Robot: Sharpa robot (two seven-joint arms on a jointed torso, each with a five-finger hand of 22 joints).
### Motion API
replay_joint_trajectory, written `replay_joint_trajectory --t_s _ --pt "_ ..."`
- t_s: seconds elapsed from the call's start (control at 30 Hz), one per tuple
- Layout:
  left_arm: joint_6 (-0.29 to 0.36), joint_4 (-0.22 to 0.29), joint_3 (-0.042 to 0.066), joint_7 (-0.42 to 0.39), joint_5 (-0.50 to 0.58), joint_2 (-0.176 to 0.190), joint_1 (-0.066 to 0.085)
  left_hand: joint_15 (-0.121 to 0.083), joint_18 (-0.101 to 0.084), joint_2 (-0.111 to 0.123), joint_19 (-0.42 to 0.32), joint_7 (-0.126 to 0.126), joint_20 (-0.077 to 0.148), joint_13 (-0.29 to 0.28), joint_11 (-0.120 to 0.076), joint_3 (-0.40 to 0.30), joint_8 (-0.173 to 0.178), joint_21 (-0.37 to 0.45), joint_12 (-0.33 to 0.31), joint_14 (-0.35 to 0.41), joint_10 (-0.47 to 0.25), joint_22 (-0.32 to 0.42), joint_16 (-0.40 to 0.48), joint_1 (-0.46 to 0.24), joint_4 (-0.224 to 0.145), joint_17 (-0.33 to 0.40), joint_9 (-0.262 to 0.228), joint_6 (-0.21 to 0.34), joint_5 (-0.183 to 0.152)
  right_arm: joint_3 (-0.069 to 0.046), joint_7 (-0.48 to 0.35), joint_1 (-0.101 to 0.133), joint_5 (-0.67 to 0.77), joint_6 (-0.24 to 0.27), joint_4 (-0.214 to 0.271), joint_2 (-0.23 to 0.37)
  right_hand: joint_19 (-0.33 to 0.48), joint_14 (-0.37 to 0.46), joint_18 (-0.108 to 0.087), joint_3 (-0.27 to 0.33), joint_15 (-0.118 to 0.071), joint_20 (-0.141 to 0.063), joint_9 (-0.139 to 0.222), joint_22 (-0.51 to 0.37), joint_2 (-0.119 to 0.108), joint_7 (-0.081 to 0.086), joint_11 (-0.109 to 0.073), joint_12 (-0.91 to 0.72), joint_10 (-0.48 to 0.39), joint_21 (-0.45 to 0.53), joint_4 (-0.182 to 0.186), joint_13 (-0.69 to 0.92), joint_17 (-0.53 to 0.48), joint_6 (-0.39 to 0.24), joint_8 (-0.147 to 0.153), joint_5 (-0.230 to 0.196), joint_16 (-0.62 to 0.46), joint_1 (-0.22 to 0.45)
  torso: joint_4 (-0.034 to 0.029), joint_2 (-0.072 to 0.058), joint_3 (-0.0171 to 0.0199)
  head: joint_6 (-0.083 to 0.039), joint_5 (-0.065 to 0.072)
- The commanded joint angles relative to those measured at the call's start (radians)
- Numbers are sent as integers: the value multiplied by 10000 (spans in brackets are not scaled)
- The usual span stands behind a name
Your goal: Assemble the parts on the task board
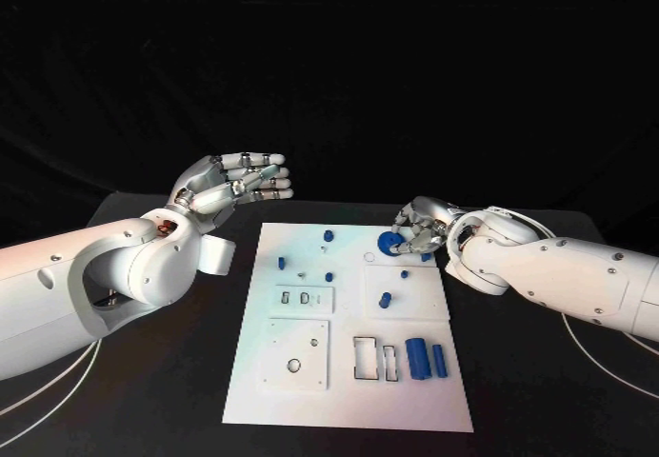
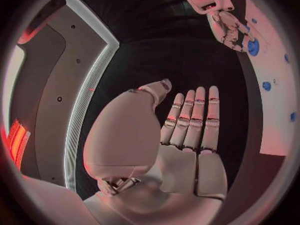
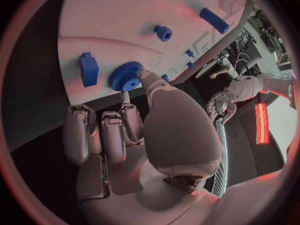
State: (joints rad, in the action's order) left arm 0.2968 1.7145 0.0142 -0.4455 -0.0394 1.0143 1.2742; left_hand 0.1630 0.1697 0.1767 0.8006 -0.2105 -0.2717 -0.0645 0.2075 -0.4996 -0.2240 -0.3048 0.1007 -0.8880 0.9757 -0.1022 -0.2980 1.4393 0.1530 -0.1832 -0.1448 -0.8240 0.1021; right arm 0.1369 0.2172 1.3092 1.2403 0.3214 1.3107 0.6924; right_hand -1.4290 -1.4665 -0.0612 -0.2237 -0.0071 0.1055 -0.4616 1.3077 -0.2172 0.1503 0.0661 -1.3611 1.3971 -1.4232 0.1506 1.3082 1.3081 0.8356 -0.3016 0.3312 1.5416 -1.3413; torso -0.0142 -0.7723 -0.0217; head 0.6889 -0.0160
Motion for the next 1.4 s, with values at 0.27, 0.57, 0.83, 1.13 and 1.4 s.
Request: replay_joint_trajectory --t_s 0.27,0.57,0.83,1.13,1.4 --pt "-171 29 9 -59 -29 -3 13 40 131 -20 -27 -616 -43 -11 37 -58 53 68 -93 56 8 25 58 -118 -21 -19 13 89 -66 11 87 -14 259 -222 -98 -79 -109 -854 115 -208 44 -5 4 733 143 10 9 -190 165 -69 137 390 1705 40 -122 -17 56 -123 10 -5 5 29 -16" --pt "-184 24 9 -50 -29 -3 13 40 131 -20 -27 -616 -43 -11 37 -58 53 68 -93 56 8 25 58 -118 -21 -19 13 89 -66 14 186 -19 878 -153 -100 -115 -182 -866 141 -951 -30 -59 14 881 113 -105 -87 -431 331 -151 206 659 1778 497 -322 -450 80 -270 5 2 8 56 -11" --pt "-200 20 9 -46 -29 1 13 40 131 -20 -27 -616 -43 -11 37 -58 53 68 -93 56 8 25 58 -118 -21 -19 13 89 -66 16 311 -50 1611 430 86 -82 -237 -872 160 -1309 -106 -126 -44 974 10 -207 -176 -667 545 -204 286 925 1807 797 -423 -287 88 -143 12 2 7 40 -18" --pt "-223 -33 9 -45 -29 -19 13 41 132 -21 -26 -618 -45 -13 38 -68 54 72 -104 56 12 32 64 -130 -29 -23 13 88 -67 -12 602 -61 2929 1842 769 60 -356 -884 202 -1540 -171 -192 -138 1148 -101 -285 -246 -742 634 -323 474 1016 1861 956 -461 -218 102 166 -18 5 9 -12 -47" --pt "-226 -91 9 -48 -27 -51 13 42 132 -24 -26 -620 -46 -13 40 -71 55 74 -110 57 13 35 67 -142 -28 -24 14 88 -68 -57 666 42 3528 2353 1371 -132 -450 -899 236 -1655 -200 -215 -175 1279 -112 -324 -283 -802 696 -421 436 1088 1927 1017 -472 -121 119 107 17 16 -6 -37 -79"
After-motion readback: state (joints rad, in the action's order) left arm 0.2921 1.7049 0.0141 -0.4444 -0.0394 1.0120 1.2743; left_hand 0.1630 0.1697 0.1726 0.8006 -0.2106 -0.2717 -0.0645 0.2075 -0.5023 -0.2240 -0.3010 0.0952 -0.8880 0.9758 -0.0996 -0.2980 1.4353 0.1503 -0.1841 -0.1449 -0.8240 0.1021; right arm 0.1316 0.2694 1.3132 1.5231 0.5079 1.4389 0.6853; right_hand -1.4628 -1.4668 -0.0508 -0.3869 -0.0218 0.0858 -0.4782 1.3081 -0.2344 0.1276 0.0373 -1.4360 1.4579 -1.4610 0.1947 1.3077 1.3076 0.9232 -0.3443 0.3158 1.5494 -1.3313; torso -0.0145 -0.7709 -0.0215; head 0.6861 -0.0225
